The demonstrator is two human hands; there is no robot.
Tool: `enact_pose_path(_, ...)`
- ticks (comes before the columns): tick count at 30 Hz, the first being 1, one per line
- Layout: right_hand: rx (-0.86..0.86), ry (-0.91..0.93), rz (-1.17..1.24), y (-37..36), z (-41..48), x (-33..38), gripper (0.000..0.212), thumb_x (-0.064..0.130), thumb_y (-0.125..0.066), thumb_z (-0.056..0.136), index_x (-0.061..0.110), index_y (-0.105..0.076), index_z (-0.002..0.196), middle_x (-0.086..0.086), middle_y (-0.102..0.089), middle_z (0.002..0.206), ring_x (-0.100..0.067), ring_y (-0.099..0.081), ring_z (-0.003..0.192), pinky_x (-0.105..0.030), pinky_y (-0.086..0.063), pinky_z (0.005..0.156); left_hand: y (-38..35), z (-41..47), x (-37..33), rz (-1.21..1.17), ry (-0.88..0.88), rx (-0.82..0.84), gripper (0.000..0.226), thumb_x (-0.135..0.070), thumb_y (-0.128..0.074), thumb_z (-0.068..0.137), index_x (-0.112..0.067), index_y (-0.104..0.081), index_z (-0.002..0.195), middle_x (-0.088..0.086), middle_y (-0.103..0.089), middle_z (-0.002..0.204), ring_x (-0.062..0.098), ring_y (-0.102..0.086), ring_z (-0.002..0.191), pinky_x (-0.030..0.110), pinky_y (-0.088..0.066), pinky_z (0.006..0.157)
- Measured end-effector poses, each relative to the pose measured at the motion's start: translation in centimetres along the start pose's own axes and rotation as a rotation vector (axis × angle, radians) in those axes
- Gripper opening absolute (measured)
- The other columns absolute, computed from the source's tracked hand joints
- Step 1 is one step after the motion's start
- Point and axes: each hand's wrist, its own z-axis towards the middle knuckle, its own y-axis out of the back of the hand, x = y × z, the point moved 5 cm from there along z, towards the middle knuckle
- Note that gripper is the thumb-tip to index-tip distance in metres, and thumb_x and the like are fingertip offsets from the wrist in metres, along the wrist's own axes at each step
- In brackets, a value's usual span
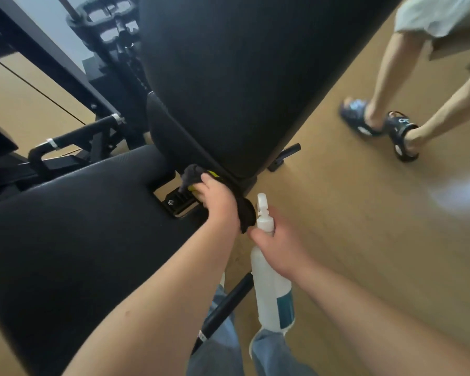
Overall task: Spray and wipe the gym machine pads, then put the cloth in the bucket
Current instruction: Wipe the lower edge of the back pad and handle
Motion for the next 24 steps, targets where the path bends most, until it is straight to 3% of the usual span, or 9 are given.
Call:
enact_pose_path(2,0.034,0.013,-0.009,-0.4,-0.2,0.1,0.015,0.024,-0.060,0.100,0.036,-0.052,0.096,0.003,-0.054,0.078,-0.003,-0.052,0.064,-0.023,-0.042,0.061,-0.3,-0.3,-0.5,-0.085,-0.084,0.016,0.060,-0.044,-0.017,0.112,-0.021,-0.001,0.165,0.001,0.003,0.173,0.025,-0.002,0.158,0.045,-0.004,0.128)
enact_pose_path(5,0.071,0.047,-0.054,-0.9,0.0,0.4,0.015,0.028,-0.063,0.099,0.036,-0.052,0.092,0.013,-0.051,0.067,0.003,-0.050,0.057,-0.022,-0.039,0.060,0.1,0.5,-2.1,-0.093,-0.123,0.047,0.059,-0.044,-0.018,0.112,-0.027,0.003,0.164,-0.003,0.007,0.173,0.023,0.005,0.159,0.046,0.003,0.125)
enact_pose_path(9,0.078,0.102,-0.149,-1.4,0.5,2.2,0.015,0.037,-0.065,0.098,0.044,-0.053,0.092,0.019,-0.057,0.074,0.007,-0.055,0.068,-0.021,-0.043,0.064,1.4,3.5,-3.2,-0.067,-0.107,0.099,0.060,-0.044,-0.019,0.112,-0.025,0.005,0.164,-0.001,0.008,0.173,0.024,0.006,0.159,0.043,0.002,0.125)
enact_pose_path(12,0.105,0.193,-0.087,-1.7,-0.2,4.8,0.023,0.027,-0.066,0.100,0.048,-0.056,0.097,0.019,-0.063,0.081,0.002,-0.061,0.075,-0.009,-0.047,0.062,1.7,1.2,-2.1,0.046,-0.334,0.183,0.062,-0.041,-0.023,0.112,-0.026,0.011,0.162,-0.004,0.016,0.171,0.017,0.012,0.158,0.039,0.005,0.125)
enact_pose_path(15,0.110,0.257,-0.005,-1.9,-0.3,7.1,0.039,0.019,-0.066,0.100,0.056,-0.054,0.106,0.028,-0.065,0.097,0.005,-0.064,0.093,-0.003,-0.047,0.068,1.9,-0.1,-0.5,0.170,-0.588,0.287,0.062,-0.045,-0.026,0.108,-0.046,0.020,0.150,-0.016,0.025,0.164,0.011,0.020,0.155,0.044,0.007,0.128)
enact_pose_path(18,0.117,0.295,-0.002,-2.3,0.6,9.0,0.043,0.021,-0.068,0.099,0.059,-0.052,0.112,0.039,-0.063,0.101,0.012,-0.062,0.100,0.000,-0.045,0.073,1.6,2.6,-3.6,0.140,-0.571,0.247,0.061,-0.051,-0.023,0.104,-0.048,0.018,0.149,-0.016,0.024,0.165,0.011,0.024,0.154,0.048,0.010,0.127)
enact_pose_path(21,0.158,0.325,-0.030,-3.1,1.8,11.3,0.047,0.024,-0.069,0.098,0.069,-0.054,0.102,0.016,-0.067,0.096,-0.007,-0.065,0.090,-0.011,-0.051,0.071,1.7,6.3,-7.7,0.092,-0.538,0.165,0.063,-0.047,-0.021,0.110,-0.031,0.009,0.162,-0.007,0.017,0.171,0.016,0.020,0.155,0.045,0.012,0.126)
enact_pose_path(24,0.170,0.354,-0.096,-4.4,3.2,13.1,0.045,0.031,-0.068,0.097,0.072,-0.051,0.097,0.002,-0.066,0.096,-0.018,-0.064,0.092,-0.027,-0.054,0.074,2.4,12.0,-11.0,0.076,-0.452,0.127,0.062,-0.048,-0.022,0.111,-0.027,0.001,0.164,-0.001,0.007,0.173,0.022,0.008,0.158,0.046,0.003,0.127)
